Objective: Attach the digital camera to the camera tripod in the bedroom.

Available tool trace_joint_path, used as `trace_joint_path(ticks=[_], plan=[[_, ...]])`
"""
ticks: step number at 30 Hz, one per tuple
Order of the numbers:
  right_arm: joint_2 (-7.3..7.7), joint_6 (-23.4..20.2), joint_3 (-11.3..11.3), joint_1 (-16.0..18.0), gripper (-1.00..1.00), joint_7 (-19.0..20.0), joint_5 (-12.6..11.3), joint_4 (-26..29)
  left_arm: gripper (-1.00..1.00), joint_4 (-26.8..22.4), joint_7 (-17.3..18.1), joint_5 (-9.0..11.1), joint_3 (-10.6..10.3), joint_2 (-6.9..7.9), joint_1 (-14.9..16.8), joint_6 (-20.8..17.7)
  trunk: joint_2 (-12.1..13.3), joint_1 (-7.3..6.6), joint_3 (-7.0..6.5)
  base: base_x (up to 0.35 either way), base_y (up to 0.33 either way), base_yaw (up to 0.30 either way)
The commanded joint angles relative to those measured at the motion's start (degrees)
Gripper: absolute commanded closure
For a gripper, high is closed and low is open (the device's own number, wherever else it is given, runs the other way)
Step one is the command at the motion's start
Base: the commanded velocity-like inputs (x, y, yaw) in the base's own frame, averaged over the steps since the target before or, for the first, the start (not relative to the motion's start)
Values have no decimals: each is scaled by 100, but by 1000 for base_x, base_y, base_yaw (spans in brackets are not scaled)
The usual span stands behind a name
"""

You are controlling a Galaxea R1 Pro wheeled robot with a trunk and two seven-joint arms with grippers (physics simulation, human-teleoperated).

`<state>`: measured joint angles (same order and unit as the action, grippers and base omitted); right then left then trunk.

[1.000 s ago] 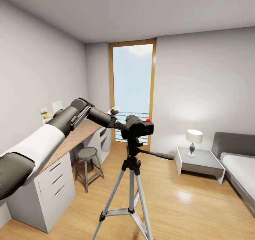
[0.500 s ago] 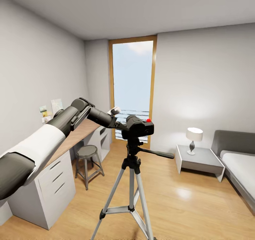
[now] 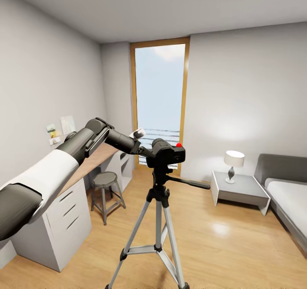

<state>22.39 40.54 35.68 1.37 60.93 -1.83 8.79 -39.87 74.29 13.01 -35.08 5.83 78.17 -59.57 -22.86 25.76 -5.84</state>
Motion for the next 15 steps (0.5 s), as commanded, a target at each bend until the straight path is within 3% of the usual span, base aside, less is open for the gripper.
trace_joint_path(ticks=[1, 15], plan=[[2, 9, 11, 3, -100, 33, -19, -8, 100, -3, 6, 26, -19, 6, 5, -43, -6, 2, 12, 0, 0, 0], [2, 15, 9, 3, -100, 32, -19, -15, 100, -6, 6, 30, -9, 19, 5, -43, -6, 2, 143, 0, 0, 0]])
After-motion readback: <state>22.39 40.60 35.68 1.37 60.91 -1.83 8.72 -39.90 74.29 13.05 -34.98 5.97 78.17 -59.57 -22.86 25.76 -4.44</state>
